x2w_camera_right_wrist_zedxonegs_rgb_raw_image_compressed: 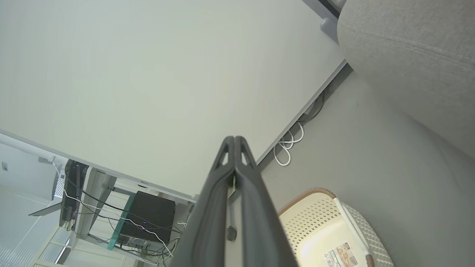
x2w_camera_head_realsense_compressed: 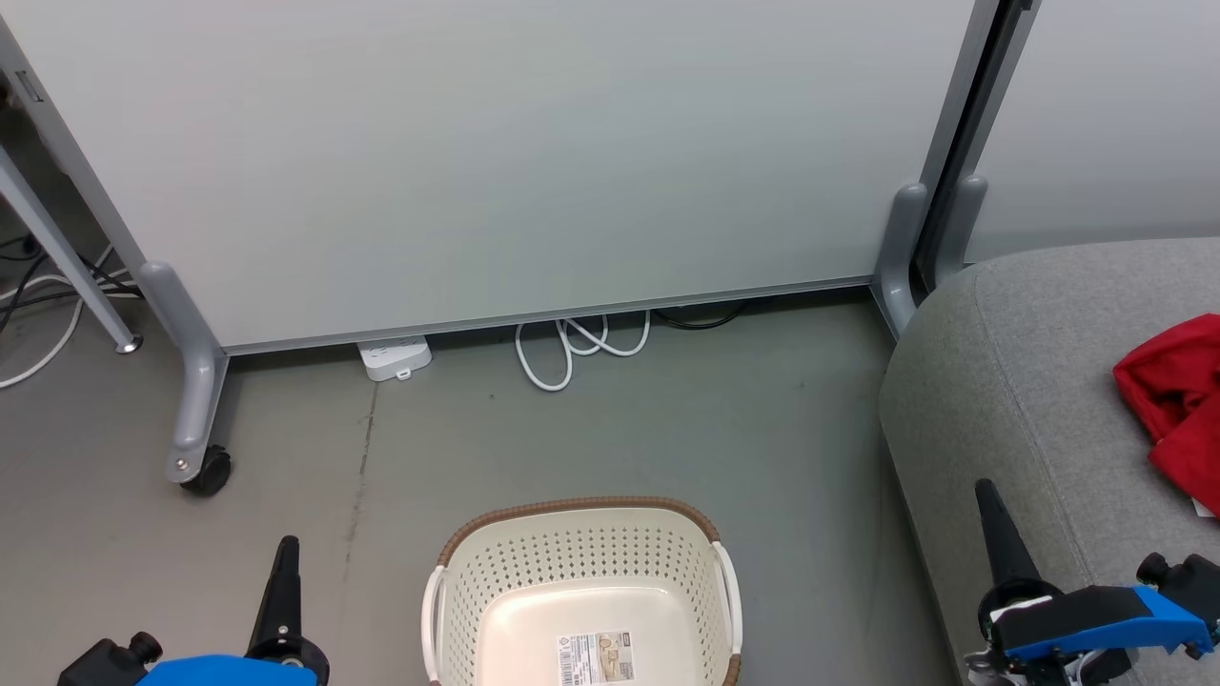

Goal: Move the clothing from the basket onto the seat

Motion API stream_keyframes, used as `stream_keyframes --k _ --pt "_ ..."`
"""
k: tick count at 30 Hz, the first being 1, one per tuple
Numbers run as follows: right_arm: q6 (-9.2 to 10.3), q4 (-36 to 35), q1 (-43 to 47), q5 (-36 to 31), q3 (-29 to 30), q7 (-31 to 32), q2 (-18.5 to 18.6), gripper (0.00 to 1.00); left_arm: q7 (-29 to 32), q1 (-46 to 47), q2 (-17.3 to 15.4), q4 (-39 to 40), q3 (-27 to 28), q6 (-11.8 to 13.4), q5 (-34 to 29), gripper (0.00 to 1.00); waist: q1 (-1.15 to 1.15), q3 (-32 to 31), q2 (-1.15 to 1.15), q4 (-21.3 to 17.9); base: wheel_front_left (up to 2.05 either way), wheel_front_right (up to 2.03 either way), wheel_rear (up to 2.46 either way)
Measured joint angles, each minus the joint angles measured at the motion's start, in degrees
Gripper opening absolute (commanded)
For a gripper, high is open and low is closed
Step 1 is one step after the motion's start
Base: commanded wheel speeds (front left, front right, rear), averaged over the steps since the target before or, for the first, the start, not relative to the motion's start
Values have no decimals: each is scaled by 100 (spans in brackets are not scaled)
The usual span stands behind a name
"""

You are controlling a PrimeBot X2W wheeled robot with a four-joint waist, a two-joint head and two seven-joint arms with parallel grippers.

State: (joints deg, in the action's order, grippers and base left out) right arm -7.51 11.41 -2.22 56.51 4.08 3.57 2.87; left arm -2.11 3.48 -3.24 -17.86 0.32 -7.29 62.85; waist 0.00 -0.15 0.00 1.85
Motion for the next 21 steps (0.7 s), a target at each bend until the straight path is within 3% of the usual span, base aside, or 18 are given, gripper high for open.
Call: stream_keyframes --k 21 --pt "1 99 -111 1304 89 105 0 0 308 88 18 140 231 0 1073 0 0 10 0 -56 0 0 0"
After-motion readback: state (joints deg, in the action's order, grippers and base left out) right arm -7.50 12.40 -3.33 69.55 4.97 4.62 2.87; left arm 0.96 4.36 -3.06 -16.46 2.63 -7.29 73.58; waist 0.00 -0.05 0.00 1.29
